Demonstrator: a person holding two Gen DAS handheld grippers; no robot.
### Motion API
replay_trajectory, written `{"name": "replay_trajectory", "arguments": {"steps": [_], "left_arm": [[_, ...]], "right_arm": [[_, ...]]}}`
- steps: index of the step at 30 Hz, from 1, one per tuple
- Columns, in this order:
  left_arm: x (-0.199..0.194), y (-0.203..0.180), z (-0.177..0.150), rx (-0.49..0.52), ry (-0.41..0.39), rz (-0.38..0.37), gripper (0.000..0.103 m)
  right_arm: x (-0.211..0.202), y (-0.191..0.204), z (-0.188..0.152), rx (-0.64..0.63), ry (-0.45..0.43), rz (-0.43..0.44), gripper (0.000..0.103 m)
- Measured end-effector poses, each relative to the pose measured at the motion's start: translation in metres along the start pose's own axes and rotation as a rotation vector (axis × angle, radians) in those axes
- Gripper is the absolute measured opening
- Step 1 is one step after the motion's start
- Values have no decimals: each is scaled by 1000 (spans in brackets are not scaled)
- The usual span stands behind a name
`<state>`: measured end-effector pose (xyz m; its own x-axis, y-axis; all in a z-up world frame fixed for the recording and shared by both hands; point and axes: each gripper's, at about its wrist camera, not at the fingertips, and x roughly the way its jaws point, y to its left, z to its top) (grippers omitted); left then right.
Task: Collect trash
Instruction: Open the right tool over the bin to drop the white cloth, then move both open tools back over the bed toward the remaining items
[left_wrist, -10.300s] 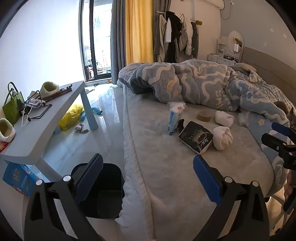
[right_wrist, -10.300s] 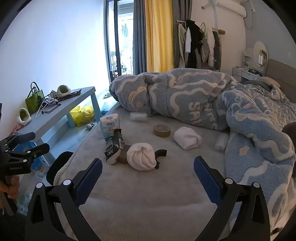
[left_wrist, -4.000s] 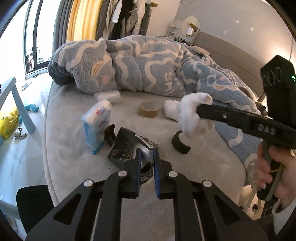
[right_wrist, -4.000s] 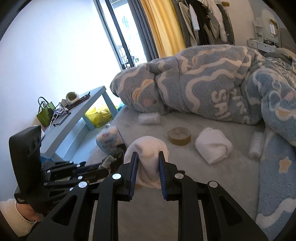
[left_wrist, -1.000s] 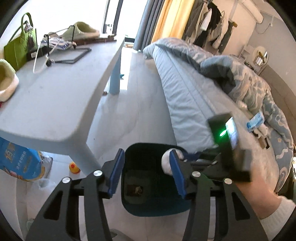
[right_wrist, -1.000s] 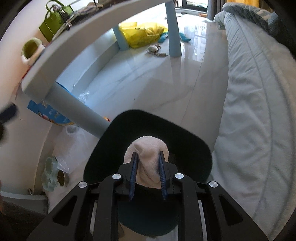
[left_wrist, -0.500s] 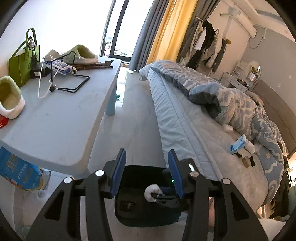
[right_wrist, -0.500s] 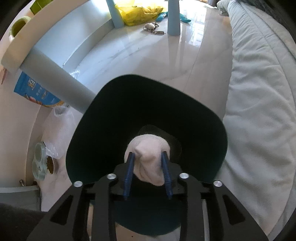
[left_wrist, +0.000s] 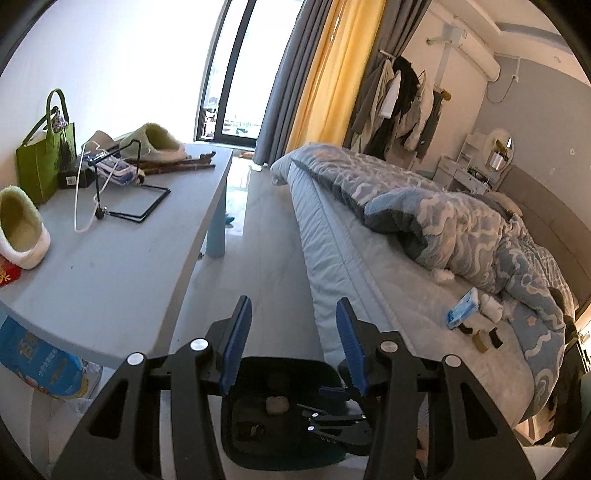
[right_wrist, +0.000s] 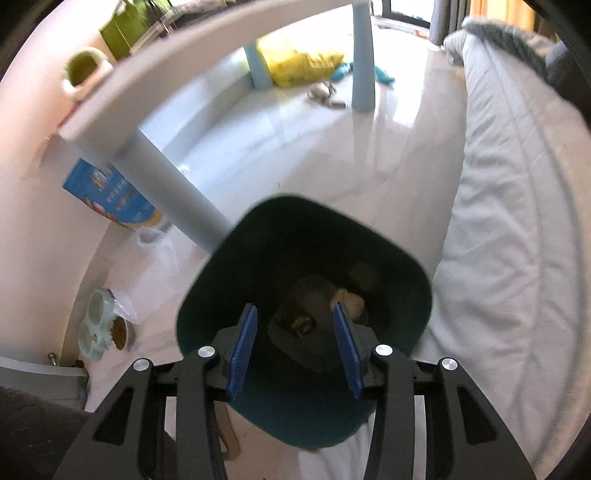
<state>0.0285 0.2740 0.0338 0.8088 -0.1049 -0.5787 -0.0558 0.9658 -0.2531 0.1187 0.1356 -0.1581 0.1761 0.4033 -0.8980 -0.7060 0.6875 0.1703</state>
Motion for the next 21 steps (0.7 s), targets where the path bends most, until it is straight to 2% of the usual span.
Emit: {"name": "replay_trajectory", "arguments": {"steps": [9,12,21], "left_arm": [[3,-27,8,41,-29,-4,57],[4,-38,11,52,-40,-23,61],[17,-79,13,83,-60,-106,67]], "right_arm": [[-73,-15,0,-38,-164,-2,45],[-96,-21,-4,-55,-223,-9,52],[-145,-51,-27,-60,-343,-58,59]]}}
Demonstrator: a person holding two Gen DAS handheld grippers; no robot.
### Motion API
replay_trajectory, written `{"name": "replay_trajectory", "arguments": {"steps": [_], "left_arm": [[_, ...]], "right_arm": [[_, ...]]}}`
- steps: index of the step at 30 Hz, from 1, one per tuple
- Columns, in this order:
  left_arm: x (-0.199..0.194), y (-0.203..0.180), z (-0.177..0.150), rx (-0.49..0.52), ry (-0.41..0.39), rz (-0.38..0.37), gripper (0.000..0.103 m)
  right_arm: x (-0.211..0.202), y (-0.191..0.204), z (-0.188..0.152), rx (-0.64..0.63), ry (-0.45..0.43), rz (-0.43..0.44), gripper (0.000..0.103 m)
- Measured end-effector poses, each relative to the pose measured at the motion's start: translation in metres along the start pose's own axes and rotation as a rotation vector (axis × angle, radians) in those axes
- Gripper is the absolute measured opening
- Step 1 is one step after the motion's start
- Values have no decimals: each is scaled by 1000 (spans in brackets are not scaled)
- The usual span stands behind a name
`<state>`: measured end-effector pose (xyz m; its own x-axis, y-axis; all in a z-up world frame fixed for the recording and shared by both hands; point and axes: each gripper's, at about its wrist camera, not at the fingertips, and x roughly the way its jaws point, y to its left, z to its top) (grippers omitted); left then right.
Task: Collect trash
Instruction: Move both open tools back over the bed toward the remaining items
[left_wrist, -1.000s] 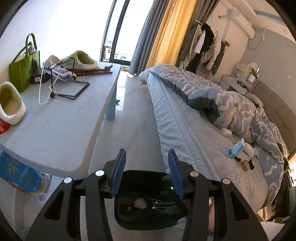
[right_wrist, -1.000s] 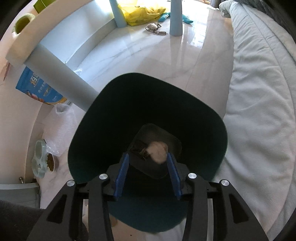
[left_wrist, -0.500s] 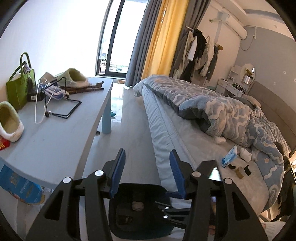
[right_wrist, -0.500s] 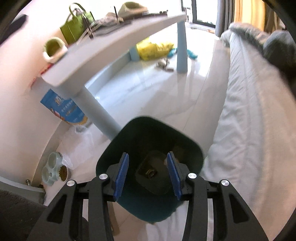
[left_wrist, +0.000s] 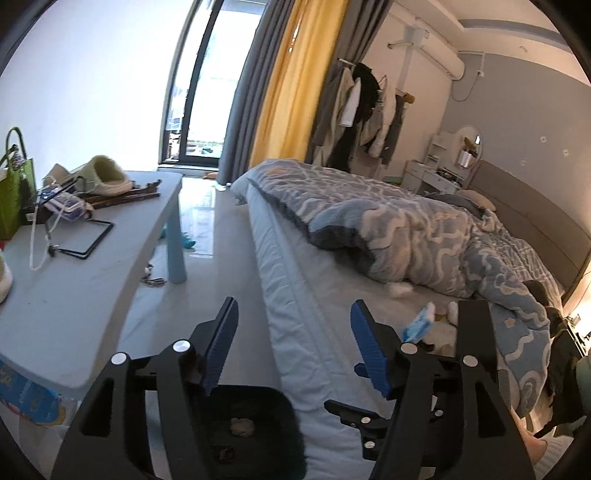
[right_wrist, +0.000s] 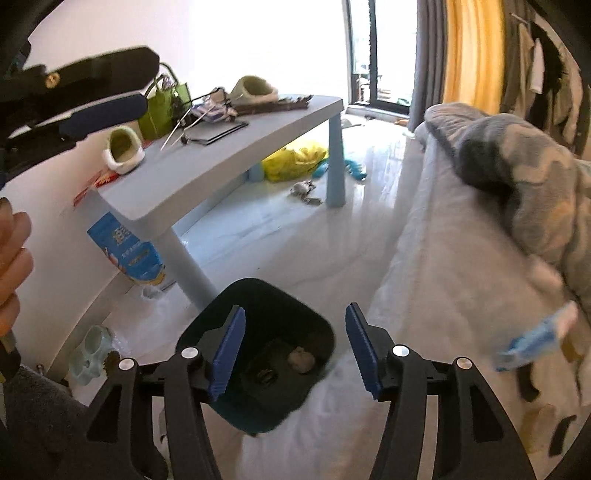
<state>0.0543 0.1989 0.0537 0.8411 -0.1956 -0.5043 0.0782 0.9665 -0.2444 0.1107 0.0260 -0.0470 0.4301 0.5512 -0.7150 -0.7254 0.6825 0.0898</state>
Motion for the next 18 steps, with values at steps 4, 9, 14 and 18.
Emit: {"name": "replay_trajectory", "arguments": {"steps": [4,9,14,18], "left_arm": [[12,-13,0,3,8,-24,69],[31,-40,-2,25,34,-63,72],[48,-66,-7,39,61,-113,72],[62,-88,-12,66,83,-138,72]], "right_arm": [[-19,-23,-9,23,-31,-18,62],[-43,-53,-22,51,-61,-55,63],[-64,-82,-37,87,-83,-100,63],[-78,-103,-51,120,-94,-127,63]]}}
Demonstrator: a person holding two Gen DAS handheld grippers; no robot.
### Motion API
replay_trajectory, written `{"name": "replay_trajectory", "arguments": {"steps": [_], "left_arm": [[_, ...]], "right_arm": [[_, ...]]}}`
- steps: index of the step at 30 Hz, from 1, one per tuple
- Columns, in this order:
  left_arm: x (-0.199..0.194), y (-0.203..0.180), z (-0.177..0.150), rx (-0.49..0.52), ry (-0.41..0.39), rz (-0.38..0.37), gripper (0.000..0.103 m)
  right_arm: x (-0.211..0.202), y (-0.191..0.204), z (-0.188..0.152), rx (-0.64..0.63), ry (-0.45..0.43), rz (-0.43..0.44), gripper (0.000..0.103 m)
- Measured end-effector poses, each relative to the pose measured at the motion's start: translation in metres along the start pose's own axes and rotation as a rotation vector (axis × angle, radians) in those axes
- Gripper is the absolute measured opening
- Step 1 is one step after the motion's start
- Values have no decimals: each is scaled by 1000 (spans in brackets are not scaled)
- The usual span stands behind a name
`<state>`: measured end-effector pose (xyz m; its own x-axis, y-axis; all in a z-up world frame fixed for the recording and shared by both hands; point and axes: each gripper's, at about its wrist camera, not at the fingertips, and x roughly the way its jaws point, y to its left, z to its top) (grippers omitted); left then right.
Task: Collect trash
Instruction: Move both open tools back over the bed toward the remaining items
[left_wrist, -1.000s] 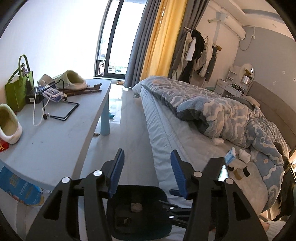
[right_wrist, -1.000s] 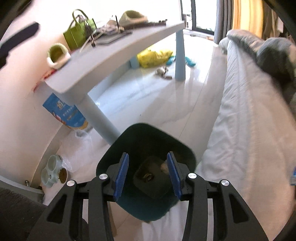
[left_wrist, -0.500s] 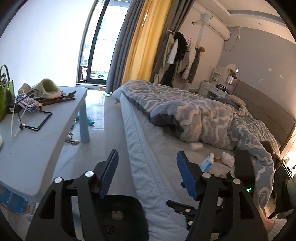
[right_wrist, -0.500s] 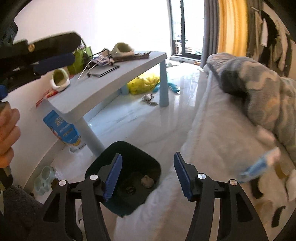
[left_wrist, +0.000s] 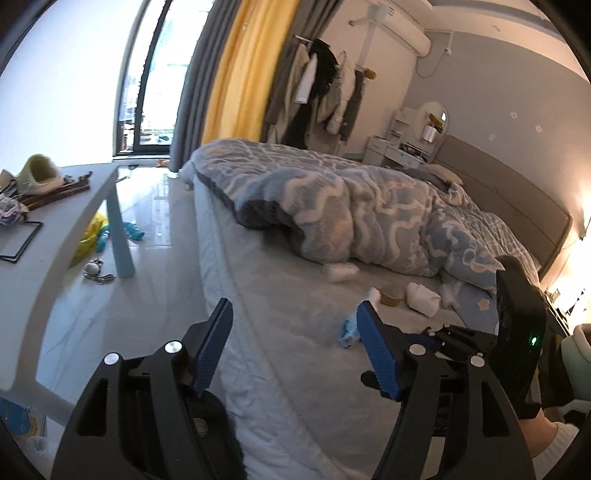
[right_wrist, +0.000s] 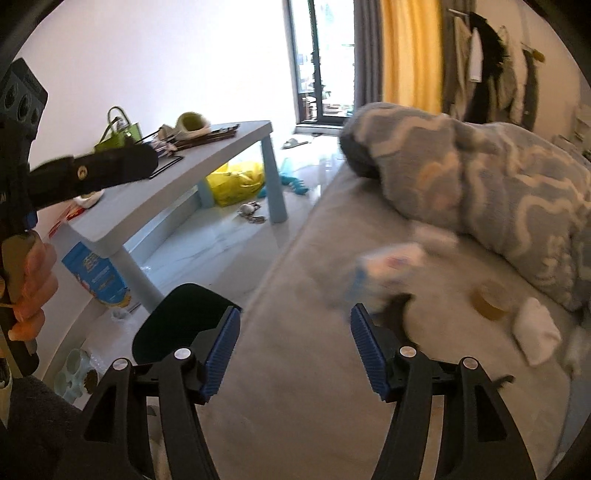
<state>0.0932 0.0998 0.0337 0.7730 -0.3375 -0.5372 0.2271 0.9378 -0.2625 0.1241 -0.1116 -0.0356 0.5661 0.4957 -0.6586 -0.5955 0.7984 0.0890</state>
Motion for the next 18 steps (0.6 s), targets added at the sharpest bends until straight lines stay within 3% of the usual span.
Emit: {"name": "replay_trajectory", "arguments": {"steps": [18], "left_arm": [[70,-62,-14,34,94,-79,72]], "right_arm": [[-37,-87,-42,124,-3,-85,63]]}}
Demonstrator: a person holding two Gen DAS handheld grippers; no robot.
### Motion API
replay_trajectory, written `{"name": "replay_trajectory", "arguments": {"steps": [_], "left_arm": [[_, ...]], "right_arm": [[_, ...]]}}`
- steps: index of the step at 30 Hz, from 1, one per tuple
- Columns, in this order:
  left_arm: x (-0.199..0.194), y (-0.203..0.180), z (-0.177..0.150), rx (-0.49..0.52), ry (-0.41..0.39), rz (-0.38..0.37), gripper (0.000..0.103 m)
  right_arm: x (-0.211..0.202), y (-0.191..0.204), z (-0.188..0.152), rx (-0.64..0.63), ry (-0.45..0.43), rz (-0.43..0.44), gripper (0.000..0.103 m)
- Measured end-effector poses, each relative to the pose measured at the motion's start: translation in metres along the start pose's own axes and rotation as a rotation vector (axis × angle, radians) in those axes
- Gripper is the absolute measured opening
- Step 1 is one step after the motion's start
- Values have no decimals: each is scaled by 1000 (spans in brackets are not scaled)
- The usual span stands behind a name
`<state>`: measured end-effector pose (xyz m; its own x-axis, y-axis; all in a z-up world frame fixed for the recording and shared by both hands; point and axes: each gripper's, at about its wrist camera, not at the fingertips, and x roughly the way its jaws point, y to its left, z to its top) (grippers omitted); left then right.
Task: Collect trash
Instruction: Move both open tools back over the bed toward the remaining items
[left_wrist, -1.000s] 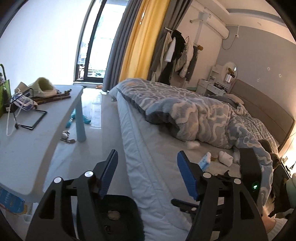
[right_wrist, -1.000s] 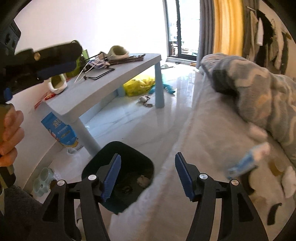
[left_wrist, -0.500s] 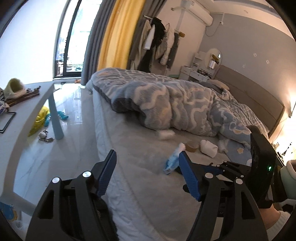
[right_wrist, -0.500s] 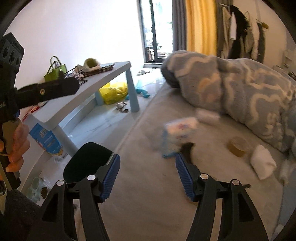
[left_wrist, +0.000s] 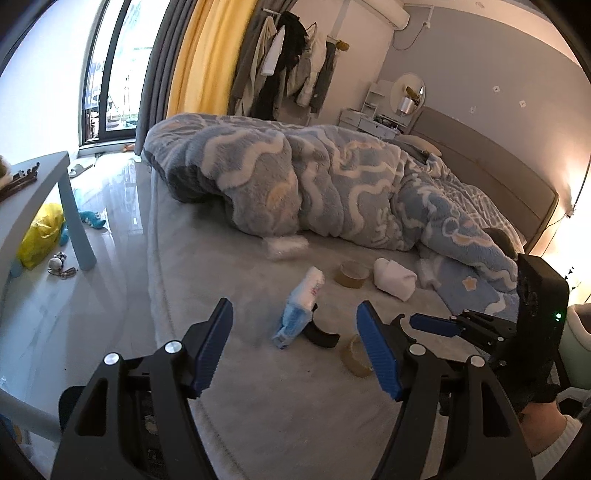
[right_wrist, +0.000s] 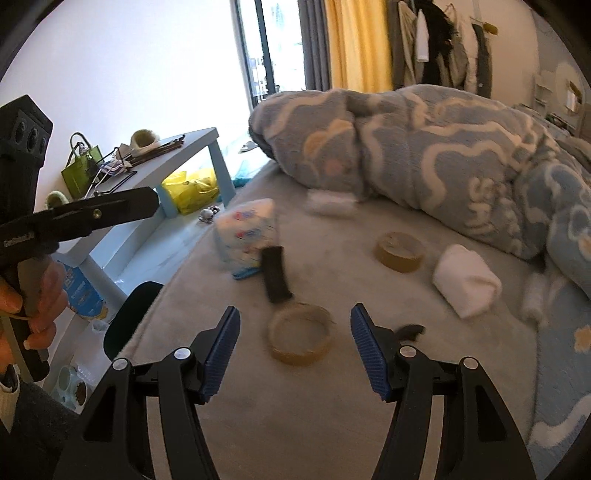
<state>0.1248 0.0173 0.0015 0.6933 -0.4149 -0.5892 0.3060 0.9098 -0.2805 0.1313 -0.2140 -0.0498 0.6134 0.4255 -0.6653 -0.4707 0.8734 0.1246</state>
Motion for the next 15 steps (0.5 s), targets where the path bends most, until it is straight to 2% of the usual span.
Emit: {"name": "replay_trajectory", "arguments": {"steps": [7,15], "left_arm": [[30,-9,0,9,37,12,68],[56,-6,1,-50,68,-12,60]], "right_arm": [[-4,-24,-15,24,16,-12,63],[-8,-48,-31,54,33,-33,65]]}}
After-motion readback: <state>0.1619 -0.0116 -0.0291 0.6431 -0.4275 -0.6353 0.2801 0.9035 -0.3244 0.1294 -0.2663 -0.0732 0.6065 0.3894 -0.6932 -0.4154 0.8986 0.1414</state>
